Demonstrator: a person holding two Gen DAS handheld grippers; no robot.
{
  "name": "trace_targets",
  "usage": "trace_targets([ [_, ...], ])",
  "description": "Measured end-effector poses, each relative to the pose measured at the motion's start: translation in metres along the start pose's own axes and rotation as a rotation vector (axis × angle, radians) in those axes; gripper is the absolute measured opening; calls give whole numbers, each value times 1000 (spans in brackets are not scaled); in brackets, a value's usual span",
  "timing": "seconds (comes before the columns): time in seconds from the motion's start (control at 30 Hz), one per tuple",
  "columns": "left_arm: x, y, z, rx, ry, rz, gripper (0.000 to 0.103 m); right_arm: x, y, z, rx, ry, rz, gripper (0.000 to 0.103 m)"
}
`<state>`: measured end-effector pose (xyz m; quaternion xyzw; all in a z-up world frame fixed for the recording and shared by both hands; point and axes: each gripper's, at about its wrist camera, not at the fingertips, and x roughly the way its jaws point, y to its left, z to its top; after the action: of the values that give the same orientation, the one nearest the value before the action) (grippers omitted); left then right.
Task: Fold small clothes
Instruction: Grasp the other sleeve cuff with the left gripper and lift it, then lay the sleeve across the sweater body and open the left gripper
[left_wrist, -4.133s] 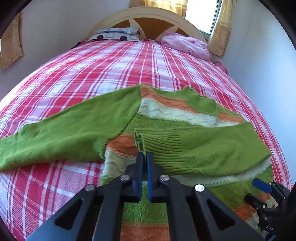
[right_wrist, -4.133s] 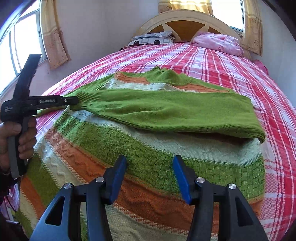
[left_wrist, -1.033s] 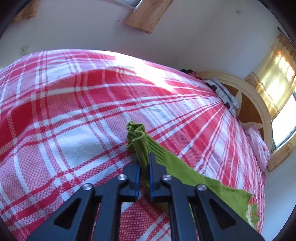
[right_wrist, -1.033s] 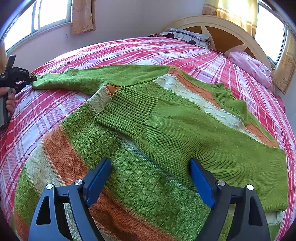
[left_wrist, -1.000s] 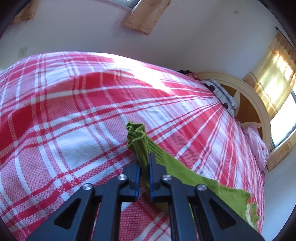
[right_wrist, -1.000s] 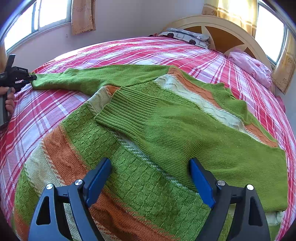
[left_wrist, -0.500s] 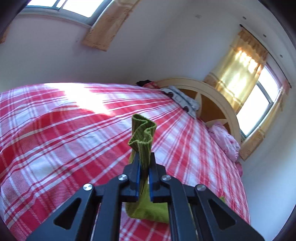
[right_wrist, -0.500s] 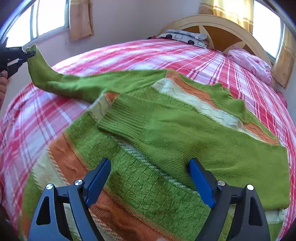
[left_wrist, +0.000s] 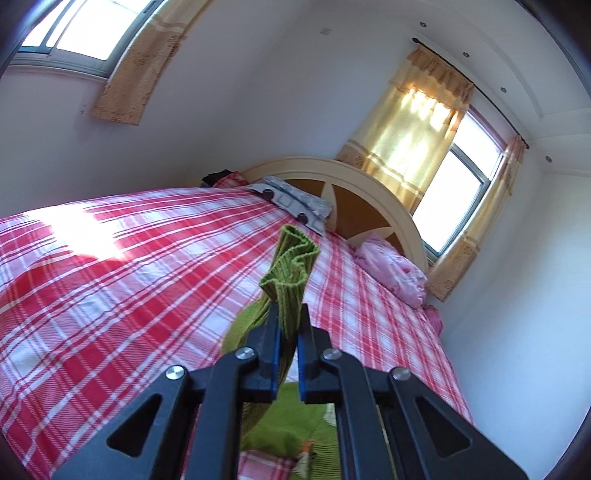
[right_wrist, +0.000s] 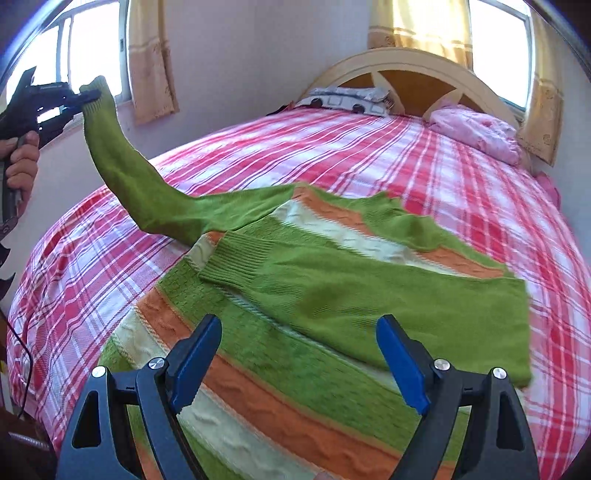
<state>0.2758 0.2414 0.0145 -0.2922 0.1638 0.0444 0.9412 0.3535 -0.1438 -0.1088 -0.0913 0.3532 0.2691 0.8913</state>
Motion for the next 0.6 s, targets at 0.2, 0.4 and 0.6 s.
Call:
trace_targets([
  [0.2, 13, -43, -6, 46, 27, -53, 7, -31, -19, -18, 32, -35, -20, 86],
  [0.4, 22, -93, -8, 101, 37, -125, 7, -53, -34, -39, 67, -48, -24, 86],
  [0.6, 34, -140, -18, 144, 73, -174, 7, -70, -55, -62, 121, -49, -22, 86],
])
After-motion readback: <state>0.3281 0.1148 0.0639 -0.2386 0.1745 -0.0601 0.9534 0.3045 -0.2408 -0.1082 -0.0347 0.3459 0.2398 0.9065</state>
